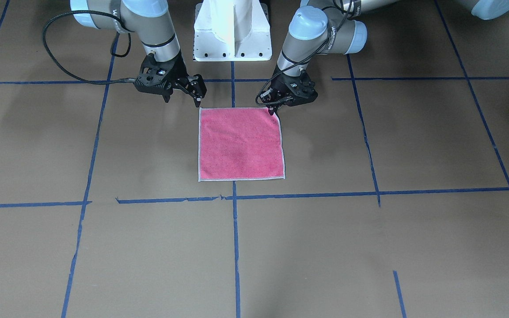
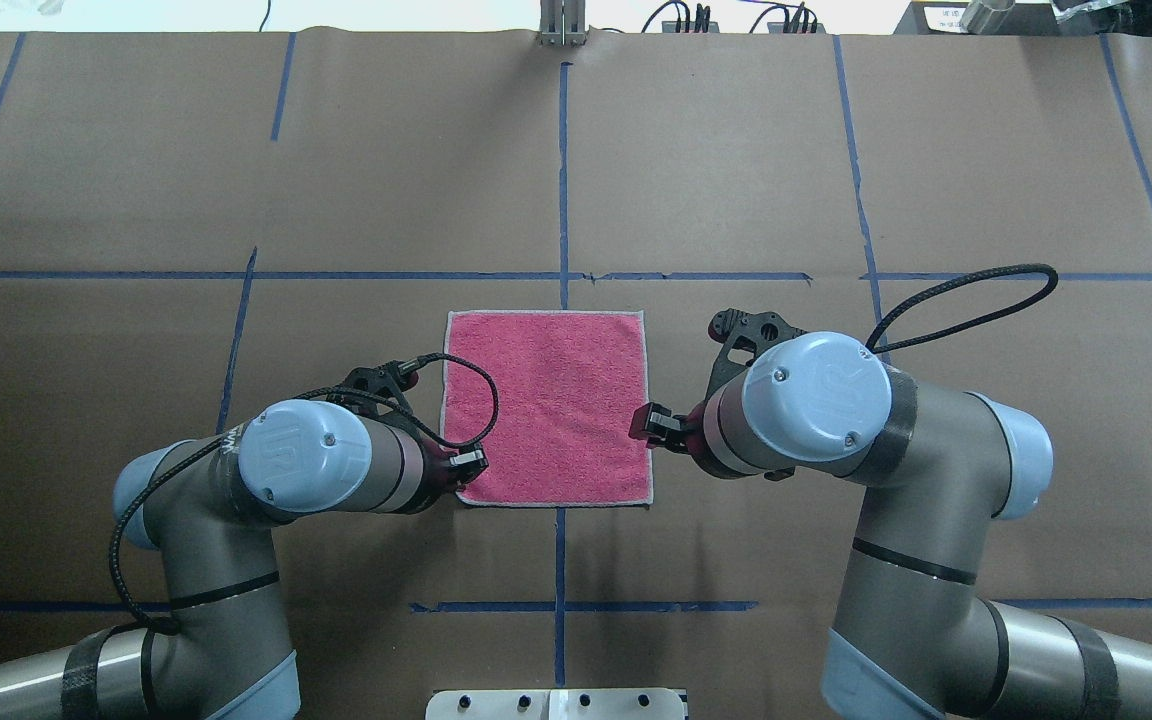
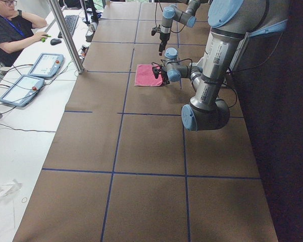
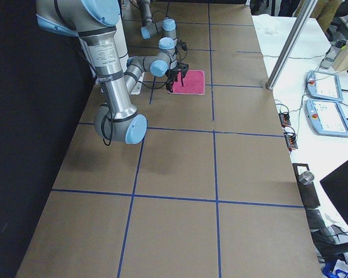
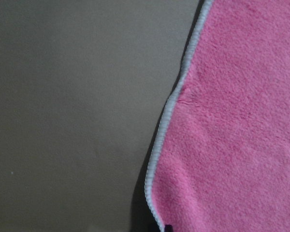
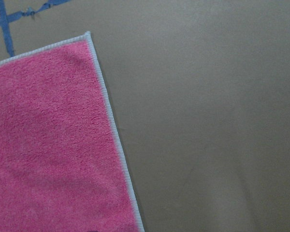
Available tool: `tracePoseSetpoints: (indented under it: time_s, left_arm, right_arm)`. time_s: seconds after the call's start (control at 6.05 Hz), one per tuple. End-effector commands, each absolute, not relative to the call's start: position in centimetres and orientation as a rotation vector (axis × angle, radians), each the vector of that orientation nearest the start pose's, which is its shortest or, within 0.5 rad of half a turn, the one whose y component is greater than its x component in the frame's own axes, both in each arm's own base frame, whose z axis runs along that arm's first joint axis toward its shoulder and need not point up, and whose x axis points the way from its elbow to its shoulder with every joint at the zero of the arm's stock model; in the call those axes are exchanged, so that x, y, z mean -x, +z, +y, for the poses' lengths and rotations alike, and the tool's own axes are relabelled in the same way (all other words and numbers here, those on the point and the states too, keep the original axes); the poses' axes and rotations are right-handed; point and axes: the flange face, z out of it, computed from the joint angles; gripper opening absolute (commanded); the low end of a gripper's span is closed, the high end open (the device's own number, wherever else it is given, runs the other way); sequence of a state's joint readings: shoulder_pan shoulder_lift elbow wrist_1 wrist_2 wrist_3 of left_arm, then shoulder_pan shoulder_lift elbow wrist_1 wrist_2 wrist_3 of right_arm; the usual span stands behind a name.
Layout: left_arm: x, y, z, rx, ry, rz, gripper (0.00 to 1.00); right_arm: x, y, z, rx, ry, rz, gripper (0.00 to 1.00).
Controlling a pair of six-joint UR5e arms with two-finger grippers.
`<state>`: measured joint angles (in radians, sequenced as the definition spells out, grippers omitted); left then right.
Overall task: Fold towel twice with both arms
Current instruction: 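Grasp the near corners of the pink towel with both grippers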
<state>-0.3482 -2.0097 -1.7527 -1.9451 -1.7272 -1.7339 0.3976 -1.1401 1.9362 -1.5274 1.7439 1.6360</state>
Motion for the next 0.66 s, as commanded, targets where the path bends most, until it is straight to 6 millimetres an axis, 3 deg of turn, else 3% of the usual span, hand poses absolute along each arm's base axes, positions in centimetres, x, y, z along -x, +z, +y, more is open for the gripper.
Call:
tracePoseSetpoints:
  time_s: [0.0, 0.17, 0.5]
  left_arm:
    - [-55.8, 28.8, -32.8, 0.051, -0.389, 1.011, 0.04]
    - [-55.8, 28.8, -32.8, 0.052, -0.388, 1.011, 0.04]
    - [-55.6, 28.4, -32.7, 0.054, -0.385, 1.018, 0.04]
  right_arm:
    - [52.6, 25.4, -33.8, 0.093, 0.511, -0.847, 0.59]
    - [54.5, 25.7, -33.5, 0.082, 0.538, -0.831, 0.56]
    - [57.5, 27.6, -32.2, 0.078, 0.54, -0.838, 0.59]
